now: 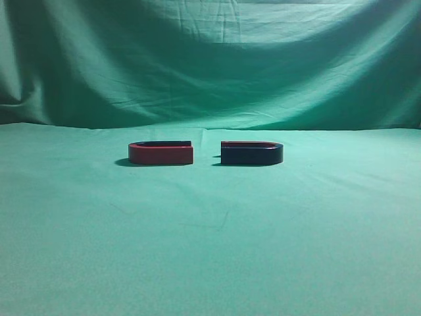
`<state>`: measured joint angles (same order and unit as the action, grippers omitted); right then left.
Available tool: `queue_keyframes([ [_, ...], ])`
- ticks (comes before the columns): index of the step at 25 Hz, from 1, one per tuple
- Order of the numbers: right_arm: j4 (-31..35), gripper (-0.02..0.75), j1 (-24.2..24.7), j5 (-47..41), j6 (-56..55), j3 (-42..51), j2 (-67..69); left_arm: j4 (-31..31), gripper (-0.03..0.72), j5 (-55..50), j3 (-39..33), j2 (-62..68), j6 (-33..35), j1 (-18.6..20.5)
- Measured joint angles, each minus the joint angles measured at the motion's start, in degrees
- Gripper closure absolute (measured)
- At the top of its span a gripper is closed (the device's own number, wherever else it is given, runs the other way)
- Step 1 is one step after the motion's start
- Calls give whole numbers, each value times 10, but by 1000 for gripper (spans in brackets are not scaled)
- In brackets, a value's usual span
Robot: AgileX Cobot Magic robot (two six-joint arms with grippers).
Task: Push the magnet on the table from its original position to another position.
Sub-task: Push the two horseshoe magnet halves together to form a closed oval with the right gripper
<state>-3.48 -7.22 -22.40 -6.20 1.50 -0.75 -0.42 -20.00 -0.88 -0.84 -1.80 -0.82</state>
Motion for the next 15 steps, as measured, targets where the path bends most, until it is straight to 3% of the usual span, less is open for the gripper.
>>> queue_keyframes([
  [15, 0, 738, 0, 0, 0, 0, 0, 0, 316, 0, 0, 0, 0, 0],
])
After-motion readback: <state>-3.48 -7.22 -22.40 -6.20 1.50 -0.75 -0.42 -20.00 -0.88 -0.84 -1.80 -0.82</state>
